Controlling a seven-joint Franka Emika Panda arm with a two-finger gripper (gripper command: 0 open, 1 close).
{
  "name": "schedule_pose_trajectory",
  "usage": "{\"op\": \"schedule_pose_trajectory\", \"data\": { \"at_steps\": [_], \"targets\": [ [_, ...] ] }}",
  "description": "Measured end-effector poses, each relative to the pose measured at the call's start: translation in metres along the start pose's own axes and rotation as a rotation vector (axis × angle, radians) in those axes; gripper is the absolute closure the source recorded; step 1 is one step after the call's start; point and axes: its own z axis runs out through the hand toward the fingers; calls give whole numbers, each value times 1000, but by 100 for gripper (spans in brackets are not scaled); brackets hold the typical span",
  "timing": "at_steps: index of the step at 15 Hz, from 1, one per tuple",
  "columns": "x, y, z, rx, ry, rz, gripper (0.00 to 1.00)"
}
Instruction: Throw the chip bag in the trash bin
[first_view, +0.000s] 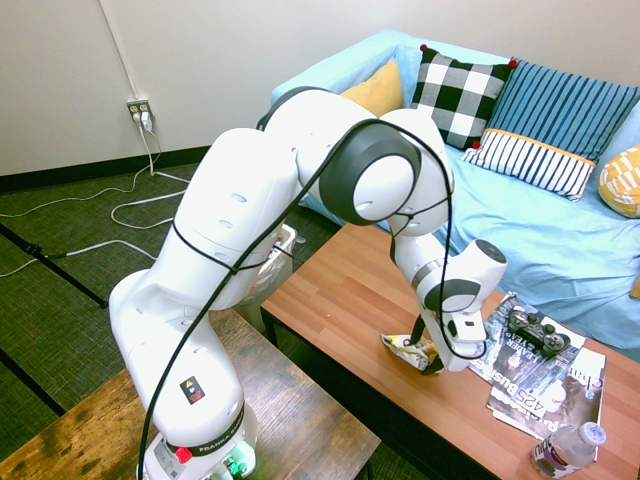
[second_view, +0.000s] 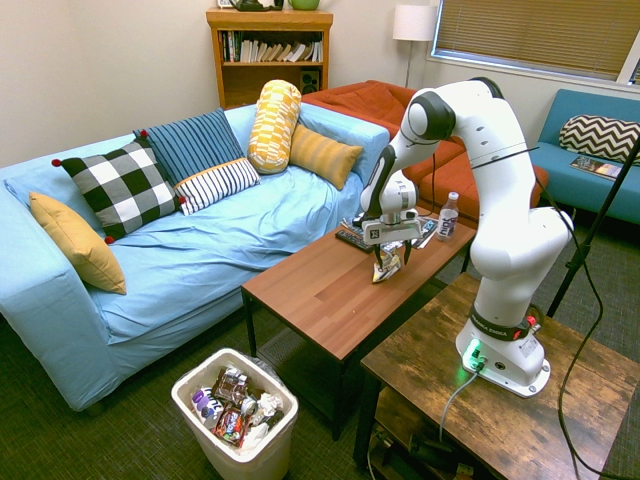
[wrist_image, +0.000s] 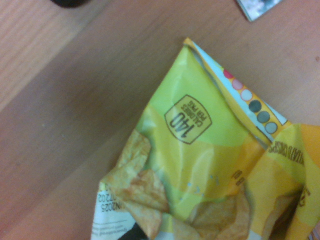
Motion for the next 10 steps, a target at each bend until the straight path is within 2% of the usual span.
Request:
{"op": "schedule_pose_trajectory", "data": {
  "at_steps": [10],
  "targets": [
    [0, -5, -4, 25, -21, -32, 100]
  ]
}}
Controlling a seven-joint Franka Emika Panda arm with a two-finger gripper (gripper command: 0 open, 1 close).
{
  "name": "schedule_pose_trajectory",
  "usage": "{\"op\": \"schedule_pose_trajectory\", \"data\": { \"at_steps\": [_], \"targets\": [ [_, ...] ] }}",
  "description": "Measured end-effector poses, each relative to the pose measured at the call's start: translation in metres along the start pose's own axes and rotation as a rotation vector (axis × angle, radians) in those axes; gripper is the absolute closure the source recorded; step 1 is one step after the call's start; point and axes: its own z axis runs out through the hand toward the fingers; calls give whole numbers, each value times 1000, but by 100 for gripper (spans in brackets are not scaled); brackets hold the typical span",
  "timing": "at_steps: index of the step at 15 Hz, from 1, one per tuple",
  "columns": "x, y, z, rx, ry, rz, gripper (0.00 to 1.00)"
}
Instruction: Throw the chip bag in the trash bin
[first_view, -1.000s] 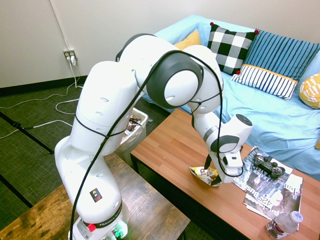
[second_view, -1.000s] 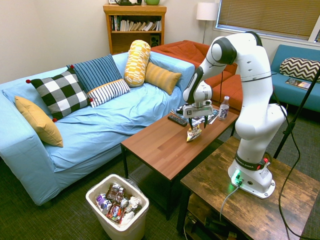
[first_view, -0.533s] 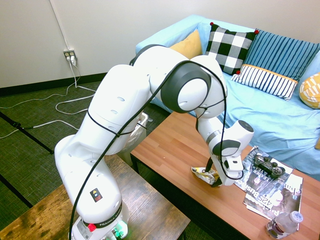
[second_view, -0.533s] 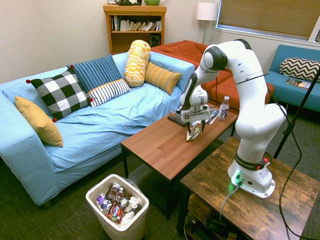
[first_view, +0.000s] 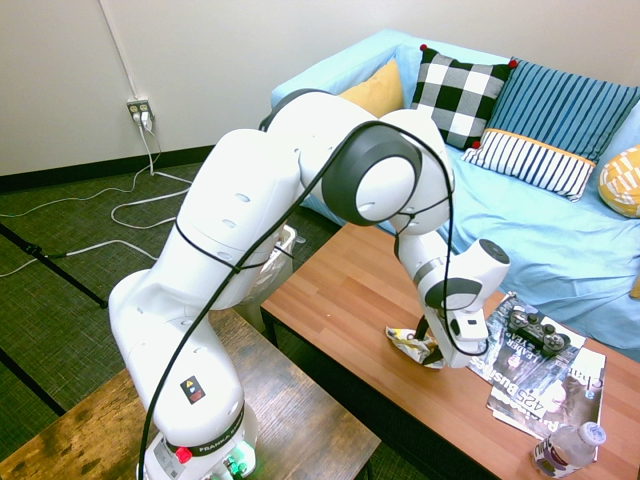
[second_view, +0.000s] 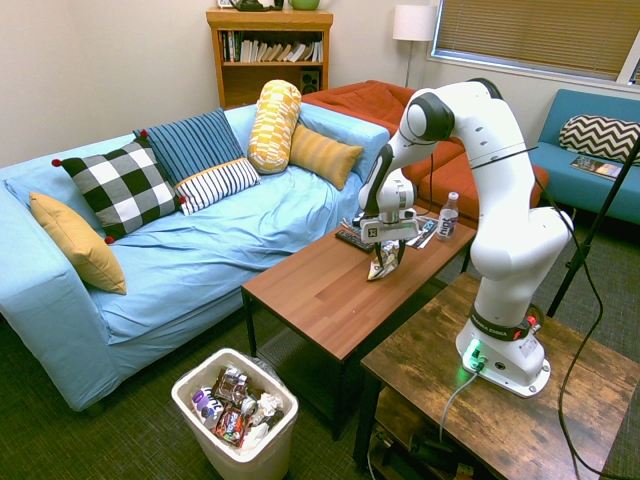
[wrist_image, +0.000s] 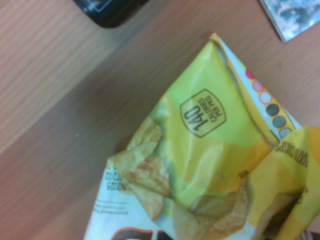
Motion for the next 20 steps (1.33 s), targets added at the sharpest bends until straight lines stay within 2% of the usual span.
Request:
{"op": "schedule_pose_trajectory", "data": {
  "at_steps": [6, 10, 13, 18, 20],
  "targets": [
    [1, 0, -11, 26, -19, -34, 100],
    [-28, 8, -49, 100, -60, -144, 100],
    [-92, 10, -105, 174, -56, -270, 100],
    [-254, 16, -195, 282, 23, -471, 100],
    [-323, 14, -207, 296, 50, -537, 100]
  ]
}}
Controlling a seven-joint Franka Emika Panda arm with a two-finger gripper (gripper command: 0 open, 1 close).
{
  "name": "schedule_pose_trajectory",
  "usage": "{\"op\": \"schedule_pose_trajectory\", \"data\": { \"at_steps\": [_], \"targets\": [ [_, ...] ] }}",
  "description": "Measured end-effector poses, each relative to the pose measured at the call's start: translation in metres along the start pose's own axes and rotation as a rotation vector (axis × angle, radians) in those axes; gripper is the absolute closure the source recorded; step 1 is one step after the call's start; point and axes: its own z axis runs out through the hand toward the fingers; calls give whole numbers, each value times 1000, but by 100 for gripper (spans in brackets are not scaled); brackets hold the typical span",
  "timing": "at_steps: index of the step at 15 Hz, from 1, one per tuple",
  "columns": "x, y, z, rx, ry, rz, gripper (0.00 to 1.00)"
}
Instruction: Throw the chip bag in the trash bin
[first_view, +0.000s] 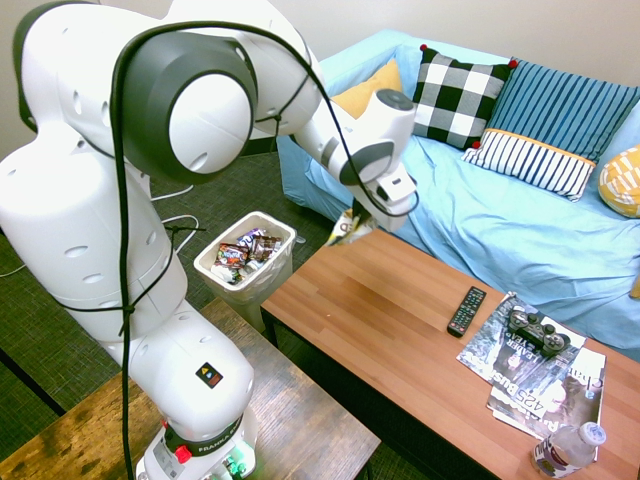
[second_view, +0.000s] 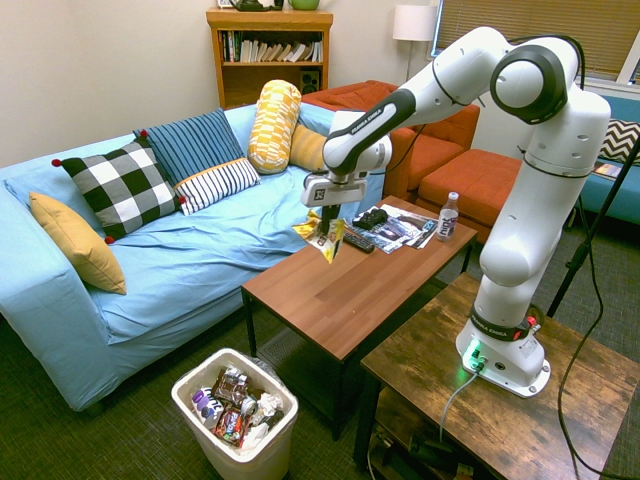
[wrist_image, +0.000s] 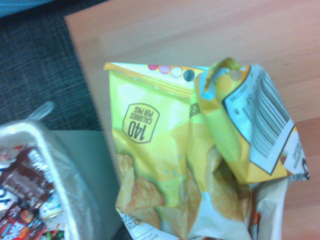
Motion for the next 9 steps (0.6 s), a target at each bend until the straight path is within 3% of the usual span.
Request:
{"op": "schedule_pose_trajectory", "data": {
  "at_steps": [3, 9],
  "targets": [
    [-82, -67, 15, -27, 37, -98, 100],
    [-221, -167, 108, -106, 49, -246, 100]
  ]
}}
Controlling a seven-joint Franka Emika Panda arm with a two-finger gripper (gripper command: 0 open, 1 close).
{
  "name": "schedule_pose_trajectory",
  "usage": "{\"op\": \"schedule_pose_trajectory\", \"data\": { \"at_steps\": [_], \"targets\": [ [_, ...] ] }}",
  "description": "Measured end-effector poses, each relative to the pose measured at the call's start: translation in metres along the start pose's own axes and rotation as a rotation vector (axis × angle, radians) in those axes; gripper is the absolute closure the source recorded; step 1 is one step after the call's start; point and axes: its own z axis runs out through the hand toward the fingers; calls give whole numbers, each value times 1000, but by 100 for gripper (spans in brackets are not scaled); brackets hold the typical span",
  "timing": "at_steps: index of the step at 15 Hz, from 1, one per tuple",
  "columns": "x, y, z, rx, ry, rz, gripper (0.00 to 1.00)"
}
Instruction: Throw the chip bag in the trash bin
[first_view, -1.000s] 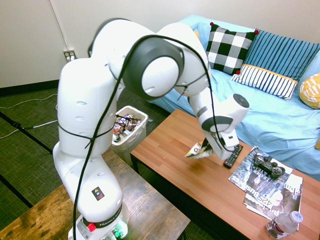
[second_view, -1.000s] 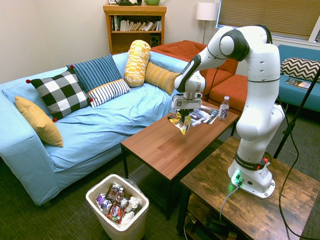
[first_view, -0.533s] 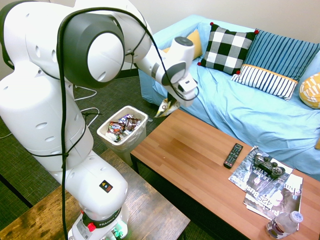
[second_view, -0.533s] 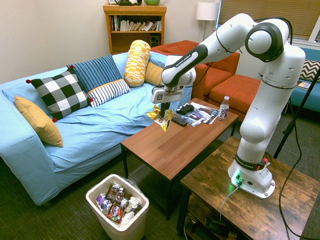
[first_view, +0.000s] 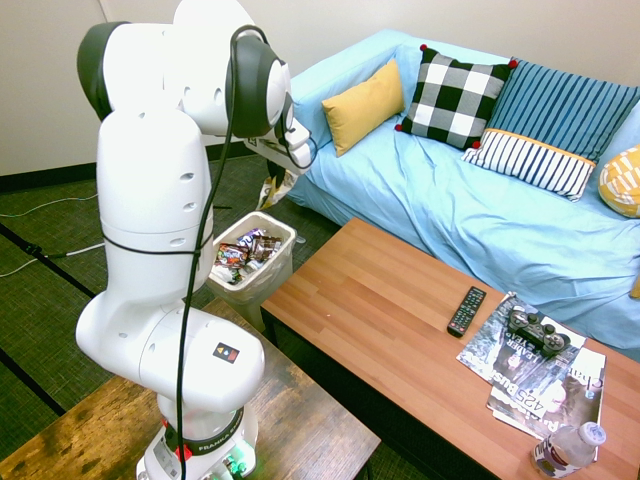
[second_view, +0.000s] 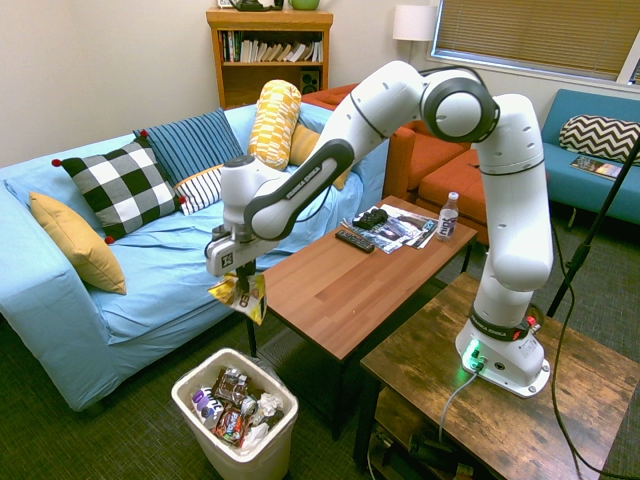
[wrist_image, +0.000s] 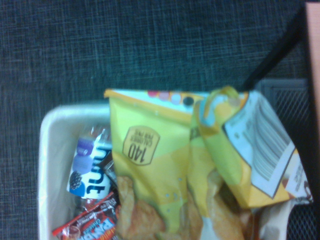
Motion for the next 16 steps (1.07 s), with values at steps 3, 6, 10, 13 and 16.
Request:
{"op": "schedule_pose_trajectory", "data": {
  "at_steps": [3, 6, 10, 13, 16],
  "targets": [
    [-35, -23, 37, -30, -15, -43, 0],
    [-47, -20, 72, -80, -30, -53, 0],
    [-67, -18, 109, -130, -30, -80, 0],
    [-59, -23, 107, -120, -19, -71, 0],
    [-56, -25, 108, -119, -17, -67, 0]
  ]
}}
